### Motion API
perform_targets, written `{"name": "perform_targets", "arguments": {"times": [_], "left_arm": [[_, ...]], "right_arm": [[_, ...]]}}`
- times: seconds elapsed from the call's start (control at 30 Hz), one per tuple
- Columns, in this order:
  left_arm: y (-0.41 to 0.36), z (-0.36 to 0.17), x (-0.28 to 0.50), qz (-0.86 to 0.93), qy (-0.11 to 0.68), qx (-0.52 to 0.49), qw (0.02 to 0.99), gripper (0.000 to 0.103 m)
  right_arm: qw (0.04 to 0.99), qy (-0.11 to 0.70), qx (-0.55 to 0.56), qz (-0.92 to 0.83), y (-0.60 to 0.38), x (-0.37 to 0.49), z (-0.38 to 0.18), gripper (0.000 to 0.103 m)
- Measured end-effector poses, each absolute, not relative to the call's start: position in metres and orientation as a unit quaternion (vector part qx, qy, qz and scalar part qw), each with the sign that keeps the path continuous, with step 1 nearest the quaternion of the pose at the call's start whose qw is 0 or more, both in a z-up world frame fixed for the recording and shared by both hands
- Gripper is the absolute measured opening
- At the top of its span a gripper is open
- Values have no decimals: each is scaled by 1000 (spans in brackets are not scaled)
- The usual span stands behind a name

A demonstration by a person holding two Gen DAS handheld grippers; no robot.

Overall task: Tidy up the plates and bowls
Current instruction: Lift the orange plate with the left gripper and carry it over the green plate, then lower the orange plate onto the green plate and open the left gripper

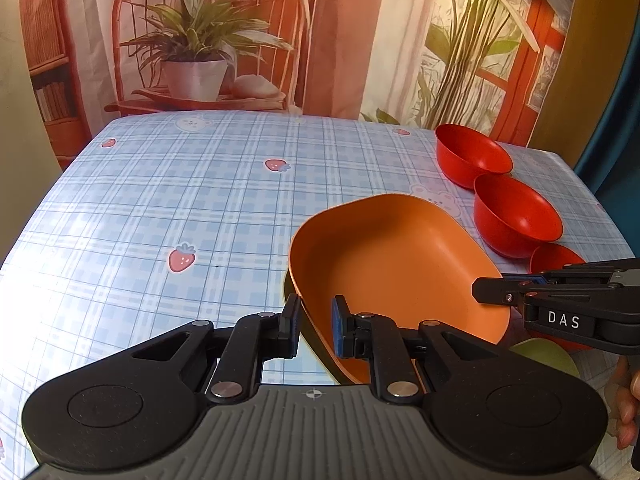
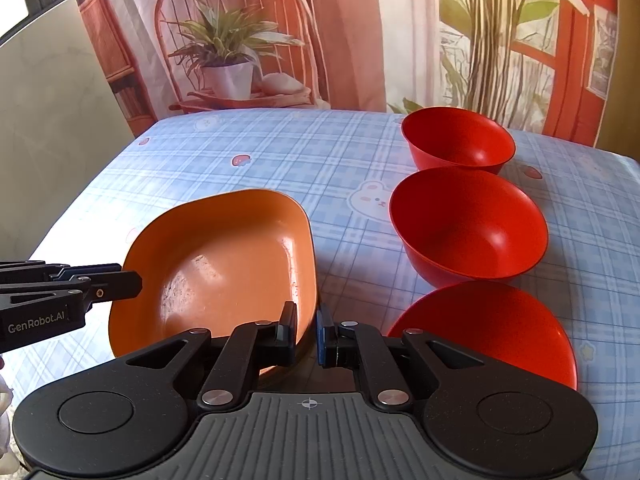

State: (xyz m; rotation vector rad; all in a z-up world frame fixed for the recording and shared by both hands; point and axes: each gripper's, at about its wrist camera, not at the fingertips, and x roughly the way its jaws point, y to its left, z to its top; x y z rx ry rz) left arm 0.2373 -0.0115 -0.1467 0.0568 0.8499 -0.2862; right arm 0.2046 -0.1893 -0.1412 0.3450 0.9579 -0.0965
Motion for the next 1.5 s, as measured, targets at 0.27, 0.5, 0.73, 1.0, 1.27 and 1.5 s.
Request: {"name": "perform_targets", "arguments": {"times": [0.27, 0.5, 0.73, 1.0, 1.27, 1.5], "left_arm": [[-11, -148, 235, -138, 411, 32, 901, 17], [-13, -146, 232, -134, 406, 34, 903, 18], [-15, -139, 227, -132, 395, 36, 908, 18], [-17, -128, 208, -116, 380, 36, 917, 52], [-27, -123, 186, -106, 355, 74, 926, 71], [-28, -122, 167, -120, 350, 71, 927, 71]], "right_arm": [[876, 458, 145, -44, -187, 206, -141, 9], [876, 459, 140, -43, -186, 206, -141, 12], [879, 454, 139, -48, -188, 200, -140, 13], [892, 430, 126, -52, -186, 188, -130, 14], [907, 395, 135, -57, -186, 166, -124, 23], [915, 377, 128, -56, -184, 148, -117, 23]]}}
